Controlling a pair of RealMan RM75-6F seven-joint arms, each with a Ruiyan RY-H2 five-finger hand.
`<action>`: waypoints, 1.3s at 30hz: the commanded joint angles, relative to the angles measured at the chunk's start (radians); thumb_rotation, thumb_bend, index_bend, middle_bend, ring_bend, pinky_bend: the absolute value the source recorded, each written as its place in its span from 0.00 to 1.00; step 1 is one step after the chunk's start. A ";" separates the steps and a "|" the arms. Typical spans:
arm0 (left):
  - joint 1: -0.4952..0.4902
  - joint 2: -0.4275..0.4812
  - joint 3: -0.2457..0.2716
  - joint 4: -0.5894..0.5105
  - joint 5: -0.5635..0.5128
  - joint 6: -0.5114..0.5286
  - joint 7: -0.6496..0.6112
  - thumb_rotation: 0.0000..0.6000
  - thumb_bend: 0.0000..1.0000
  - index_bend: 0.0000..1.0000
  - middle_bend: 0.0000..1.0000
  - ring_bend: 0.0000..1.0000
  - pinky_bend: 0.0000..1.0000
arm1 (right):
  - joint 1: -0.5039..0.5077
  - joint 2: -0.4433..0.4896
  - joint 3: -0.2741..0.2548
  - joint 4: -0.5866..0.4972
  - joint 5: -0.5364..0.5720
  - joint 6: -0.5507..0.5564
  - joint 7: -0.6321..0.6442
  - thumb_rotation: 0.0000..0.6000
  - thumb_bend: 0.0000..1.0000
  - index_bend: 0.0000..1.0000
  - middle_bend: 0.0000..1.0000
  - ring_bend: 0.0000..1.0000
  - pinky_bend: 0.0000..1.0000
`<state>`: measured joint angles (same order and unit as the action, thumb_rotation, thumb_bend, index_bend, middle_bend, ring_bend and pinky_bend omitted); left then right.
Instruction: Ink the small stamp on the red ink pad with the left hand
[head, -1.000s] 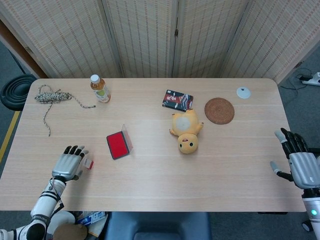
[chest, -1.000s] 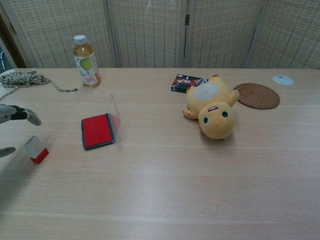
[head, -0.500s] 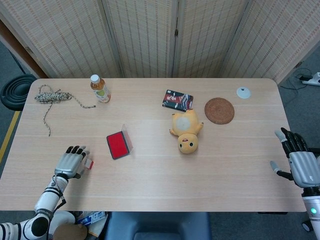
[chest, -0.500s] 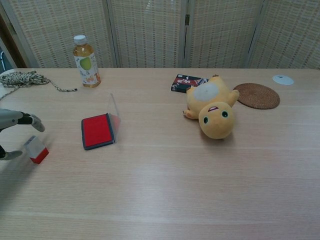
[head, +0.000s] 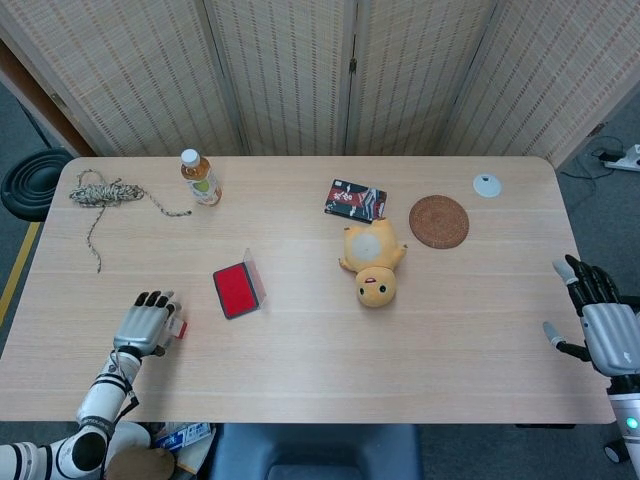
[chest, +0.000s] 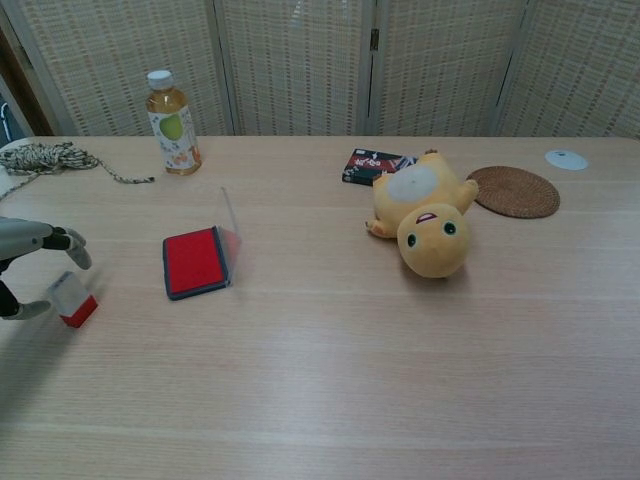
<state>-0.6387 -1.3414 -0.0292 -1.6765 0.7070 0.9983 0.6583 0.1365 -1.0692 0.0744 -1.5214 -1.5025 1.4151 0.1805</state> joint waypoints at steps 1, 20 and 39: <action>-0.002 -0.002 0.002 0.001 -0.003 0.004 -0.002 1.00 0.38 0.22 0.07 0.00 0.00 | 0.000 0.001 -0.001 0.000 -0.002 0.001 0.001 1.00 0.30 0.00 0.00 0.00 0.00; -0.005 -0.019 0.009 0.016 0.010 0.021 -0.038 1.00 0.38 0.29 0.12 0.00 0.00 | -0.005 0.003 -0.003 -0.004 -0.006 0.013 -0.002 1.00 0.30 0.00 0.00 0.00 0.00; -0.007 -0.033 0.013 0.052 0.015 0.000 -0.074 1.00 0.38 0.34 0.16 0.00 0.00 | -0.007 0.003 0.000 -0.006 0.002 0.014 -0.005 1.00 0.30 0.00 0.00 0.00 0.00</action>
<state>-0.6454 -1.3739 -0.0165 -1.6244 0.7221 0.9978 0.5842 0.1291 -1.0661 0.0741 -1.5272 -1.5009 1.4295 0.1753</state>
